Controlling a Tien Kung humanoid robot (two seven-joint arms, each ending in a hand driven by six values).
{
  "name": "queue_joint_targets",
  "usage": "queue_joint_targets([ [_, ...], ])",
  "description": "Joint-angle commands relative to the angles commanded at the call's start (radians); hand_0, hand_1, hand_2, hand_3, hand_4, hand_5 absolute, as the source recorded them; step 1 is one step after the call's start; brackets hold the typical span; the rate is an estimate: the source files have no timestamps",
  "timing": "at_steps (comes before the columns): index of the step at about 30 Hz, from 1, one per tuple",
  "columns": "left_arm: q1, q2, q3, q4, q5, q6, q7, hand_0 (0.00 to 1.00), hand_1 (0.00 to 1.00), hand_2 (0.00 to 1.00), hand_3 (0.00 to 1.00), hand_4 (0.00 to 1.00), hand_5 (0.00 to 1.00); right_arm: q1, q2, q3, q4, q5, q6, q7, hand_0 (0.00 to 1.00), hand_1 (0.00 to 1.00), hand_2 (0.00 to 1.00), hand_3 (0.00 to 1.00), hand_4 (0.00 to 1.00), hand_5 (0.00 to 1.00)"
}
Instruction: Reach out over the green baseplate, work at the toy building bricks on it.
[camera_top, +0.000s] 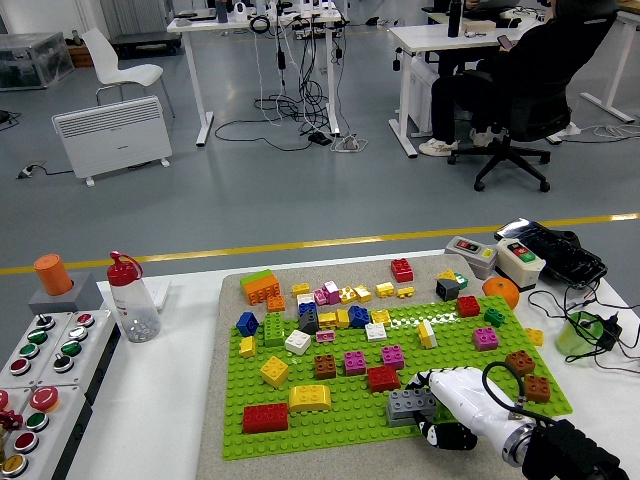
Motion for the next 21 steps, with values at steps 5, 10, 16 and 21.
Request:
queue_joint_targets([
  [5,0.0,0.0,0.002,0.0,-0.002,0.0,-0.001,0.656,0.688,0.674,0.578,0.289,0.998,0.002,0.001,-0.001,0.0,0.0,0.006,0.003,0.738,0.772,0.826,0.678,0.492,0.22],
  [10,-0.002,0.001,0.003,0.0,-0.005,0.0,-0.002,0.655,0.689,0.674,0.578,0.289,0.998,0.003,0.004,0.0,-0.003,-0.001,0.005,0.004,0.744,0.78,0.845,0.702,0.489,0.23],
  [16,-0.004,0.001,0.004,0.0,-0.008,0.0,-0.003,0.656,0.689,0.675,0.578,0.289,0.998,0.005,0.005,0.003,-0.006,-0.001,0.002,0.005,0.751,0.785,0.86,0.741,0.512,0.221],
  [21,-0.005,0.002,0.004,0.0,-0.008,0.0,-0.003,0.656,0.689,0.675,0.577,0.289,0.998,0.006,0.005,0.006,-0.005,0.0,0.004,0.006,0.753,0.786,0.864,0.748,0.518,0.221],
])
